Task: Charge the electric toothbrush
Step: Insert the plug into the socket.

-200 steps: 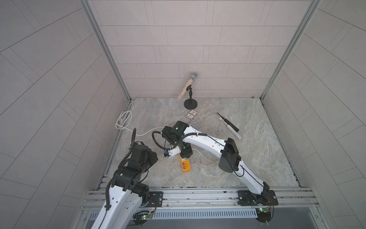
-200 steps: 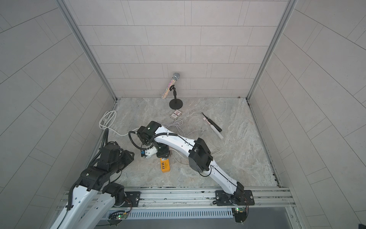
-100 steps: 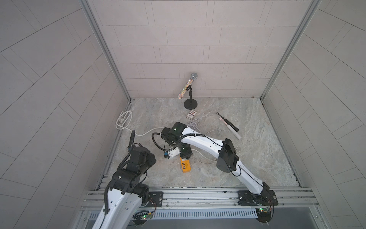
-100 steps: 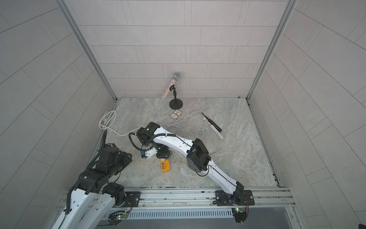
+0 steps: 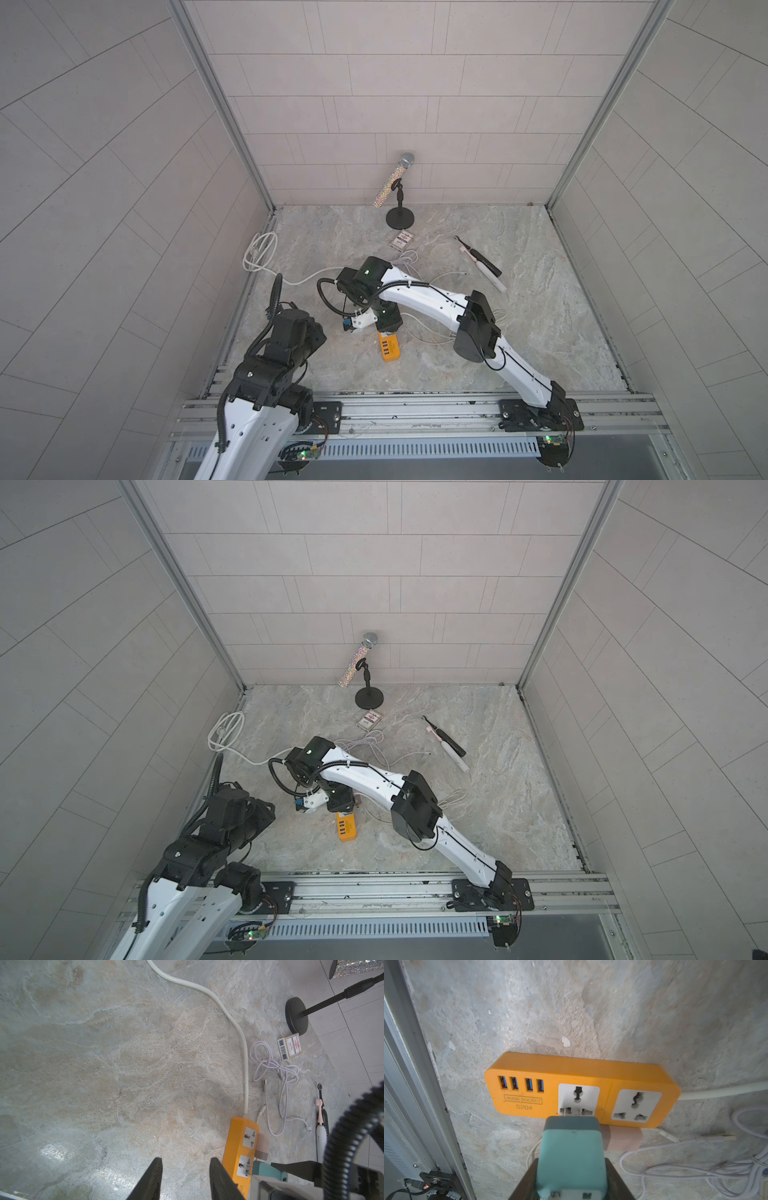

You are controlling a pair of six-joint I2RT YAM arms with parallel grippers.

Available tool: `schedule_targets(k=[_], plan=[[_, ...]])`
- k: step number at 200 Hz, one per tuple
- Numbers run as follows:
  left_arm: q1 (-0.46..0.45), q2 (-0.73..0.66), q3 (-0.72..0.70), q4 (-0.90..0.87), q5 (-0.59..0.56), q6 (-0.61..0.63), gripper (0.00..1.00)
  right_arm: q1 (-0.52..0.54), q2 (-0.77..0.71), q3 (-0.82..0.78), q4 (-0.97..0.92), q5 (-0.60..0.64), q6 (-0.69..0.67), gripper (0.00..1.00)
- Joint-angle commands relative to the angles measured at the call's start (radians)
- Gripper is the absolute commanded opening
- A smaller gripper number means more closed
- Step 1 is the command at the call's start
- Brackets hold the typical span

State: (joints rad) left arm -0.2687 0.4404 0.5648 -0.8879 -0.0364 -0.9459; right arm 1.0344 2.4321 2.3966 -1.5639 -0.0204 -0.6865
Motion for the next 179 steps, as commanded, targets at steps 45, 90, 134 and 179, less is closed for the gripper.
schedule_targets(k=[45,90,134,179], plan=[[0.006,-0.020,0.013,-0.022,-0.037,-0.013,0.43,0.050,-0.154,-0.270,0.233,0.088,0.005,0.00],[0.006,-0.031,0.026,-0.035,-0.042,-0.012,0.43,0.073,-0.126,-0.252,0.167,0.048,0.020,0.00],[0.006,-0.037,0.035,-0.039,-0.037,-0.010,0.43,0.050,-0.164,-0.307,0.189,0.058,0.015,0.00],[0.005,-0.041,0.040,-0.042,-0.037,-0.011,0.43,0.064,-0.192,-0.346,0.239,0.087,-0.013,0.00]])
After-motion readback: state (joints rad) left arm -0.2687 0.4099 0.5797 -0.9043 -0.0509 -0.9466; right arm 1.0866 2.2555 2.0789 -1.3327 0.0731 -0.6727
